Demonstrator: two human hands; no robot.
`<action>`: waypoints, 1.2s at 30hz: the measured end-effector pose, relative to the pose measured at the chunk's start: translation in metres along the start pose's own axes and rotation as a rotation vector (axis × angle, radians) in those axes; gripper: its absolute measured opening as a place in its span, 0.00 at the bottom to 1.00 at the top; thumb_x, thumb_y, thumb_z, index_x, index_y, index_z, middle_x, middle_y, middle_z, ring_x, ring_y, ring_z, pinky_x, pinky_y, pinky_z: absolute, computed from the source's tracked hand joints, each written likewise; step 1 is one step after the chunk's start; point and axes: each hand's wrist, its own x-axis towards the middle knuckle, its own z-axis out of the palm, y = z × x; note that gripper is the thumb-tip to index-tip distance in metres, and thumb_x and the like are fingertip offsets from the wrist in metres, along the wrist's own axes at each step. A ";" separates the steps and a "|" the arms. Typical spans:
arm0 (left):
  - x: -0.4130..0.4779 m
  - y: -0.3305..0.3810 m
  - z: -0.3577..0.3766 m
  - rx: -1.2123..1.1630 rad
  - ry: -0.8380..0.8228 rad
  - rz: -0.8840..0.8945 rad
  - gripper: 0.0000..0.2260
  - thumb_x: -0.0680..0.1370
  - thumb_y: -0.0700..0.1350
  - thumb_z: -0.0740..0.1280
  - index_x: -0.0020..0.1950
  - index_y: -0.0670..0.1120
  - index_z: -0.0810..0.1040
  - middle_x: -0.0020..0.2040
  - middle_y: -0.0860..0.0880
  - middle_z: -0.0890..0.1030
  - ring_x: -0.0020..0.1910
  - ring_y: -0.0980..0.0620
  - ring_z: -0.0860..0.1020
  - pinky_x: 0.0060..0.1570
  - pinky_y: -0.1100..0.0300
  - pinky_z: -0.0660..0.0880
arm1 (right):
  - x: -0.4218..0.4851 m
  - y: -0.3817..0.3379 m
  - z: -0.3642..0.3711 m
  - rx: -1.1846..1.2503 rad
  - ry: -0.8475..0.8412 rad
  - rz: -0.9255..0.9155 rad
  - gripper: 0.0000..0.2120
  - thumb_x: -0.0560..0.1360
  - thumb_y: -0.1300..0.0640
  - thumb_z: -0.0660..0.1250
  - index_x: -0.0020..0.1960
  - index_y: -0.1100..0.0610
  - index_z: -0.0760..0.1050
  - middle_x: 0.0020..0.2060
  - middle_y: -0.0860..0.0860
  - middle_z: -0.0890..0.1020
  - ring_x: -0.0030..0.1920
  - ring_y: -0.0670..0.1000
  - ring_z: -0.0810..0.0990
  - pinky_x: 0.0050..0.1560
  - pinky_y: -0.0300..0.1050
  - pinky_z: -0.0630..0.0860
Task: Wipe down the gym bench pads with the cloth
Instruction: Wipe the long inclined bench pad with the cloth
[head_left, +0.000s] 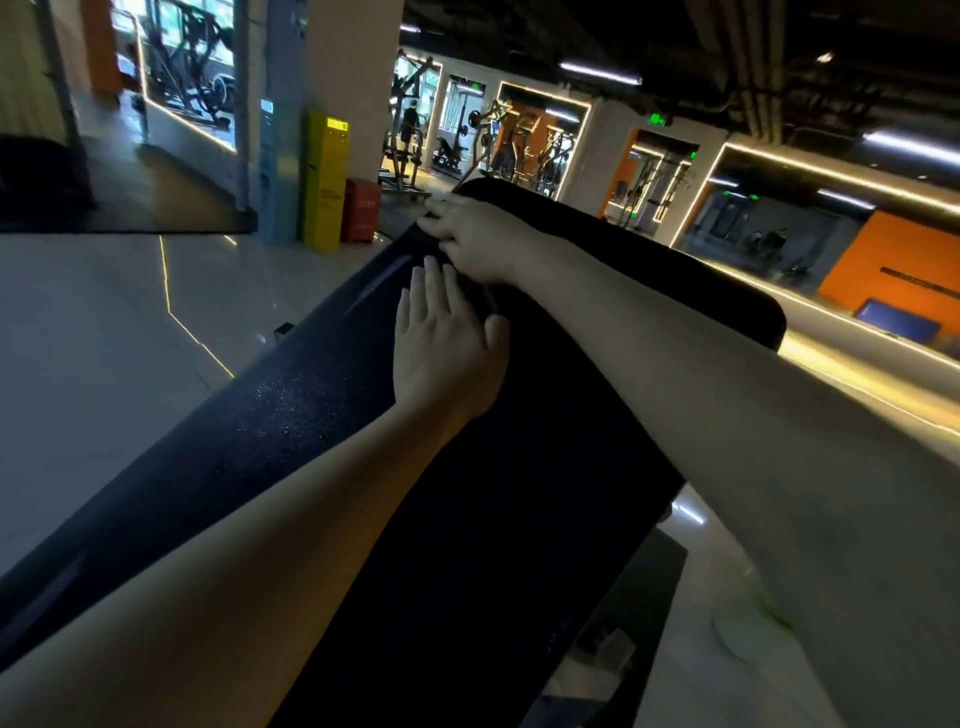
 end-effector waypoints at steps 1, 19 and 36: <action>0.000 0.000 0.000 -0.016 0.006 -0.004 0.31 0.83 0.51 0.49 0.80 0.38 0.41 0.81 0.42 0.40 0.79 0.48 0.38 0.77 0.56 0.37 | 0.009 -0.002 0.002 0.010 -0.005 0.001 0.23 0.83 0.60 0.54 0.78 0.54 0.59 0.79 0.50 0.53 0.79 0.52 0.47 0.77 0.48 0.51; -0.027 -0.036 -0.042 0.203 -0.406 0.171 0.47 0.74 0.72 0.53 0.80 0.48 0.33 0.79 0.46 0.31 0.77 0.49 0.32 0.75 0.53 0.35 | -0.177 -0.002 0.002 0.110 -0.041 0.009 0.23 0.83 0.64 0.54 0.77 0.58 0.57 0.79 0.51 0.52 0.78 0.49 0.46 0.72 0.36 0.42; -0.025 -0.042 -0.033 0.160 -0.381 0.174 0.55 0.63 0.78 0.47 0.79 0.49 0.32 0.78 0.48 0.29 0.76 0.51 0.30 0.76 0.52 0.33 | -0.017 0.004 -0.006 -0.088 0.139 0.227 0.26 0.82 0.65 0.54 0.78 0.59 0.54 0.78 0.57 0.53 0.78 0.58 0.49 0.77 0.50 0.50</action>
